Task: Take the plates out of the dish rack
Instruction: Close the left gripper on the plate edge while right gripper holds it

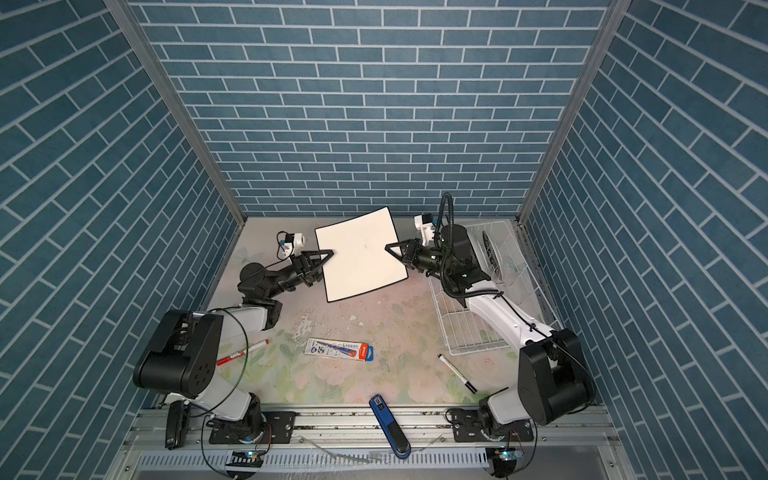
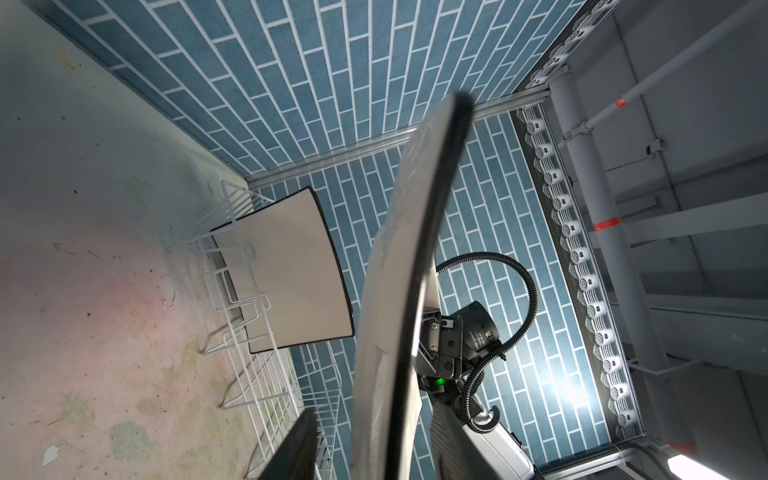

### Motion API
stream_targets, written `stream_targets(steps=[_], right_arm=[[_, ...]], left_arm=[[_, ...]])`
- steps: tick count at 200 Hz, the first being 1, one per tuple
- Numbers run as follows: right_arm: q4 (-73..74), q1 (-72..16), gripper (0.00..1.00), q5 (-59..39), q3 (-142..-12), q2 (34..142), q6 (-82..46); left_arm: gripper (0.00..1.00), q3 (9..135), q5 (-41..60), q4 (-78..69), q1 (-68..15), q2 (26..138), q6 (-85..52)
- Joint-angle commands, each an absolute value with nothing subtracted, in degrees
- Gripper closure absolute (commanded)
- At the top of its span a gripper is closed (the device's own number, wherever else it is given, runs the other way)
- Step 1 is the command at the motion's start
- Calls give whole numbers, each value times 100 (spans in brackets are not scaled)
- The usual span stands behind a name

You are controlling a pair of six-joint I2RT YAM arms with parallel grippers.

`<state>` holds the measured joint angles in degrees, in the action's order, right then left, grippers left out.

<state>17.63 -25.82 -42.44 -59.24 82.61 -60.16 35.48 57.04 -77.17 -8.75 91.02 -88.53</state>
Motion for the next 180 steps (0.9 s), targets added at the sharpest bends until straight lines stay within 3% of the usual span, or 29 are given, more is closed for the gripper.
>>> stream_targets(steps=[1, 89, 132, 180], right_arm=[[2893, -2579, 100, -4579, -6163, 8181, -6602], [3308, -2592, 100, -4659, -6235, 8423, -6895], [3322, -2632, 100, -4719, -6301, 8526, -6908], [3378, -2671, 100, -4772, -6323, 8599, -6926]], left_arm=[[54, 3553, 5739, -7971, -919, 9182, -8834], [62, 3577, 5766, -7980, -946, 9177, -8834], [60, 3577, 5774, -7963, -949, 9162, -8843], [71, 3568, 5783, -7937, -949, 9172, -8833]])
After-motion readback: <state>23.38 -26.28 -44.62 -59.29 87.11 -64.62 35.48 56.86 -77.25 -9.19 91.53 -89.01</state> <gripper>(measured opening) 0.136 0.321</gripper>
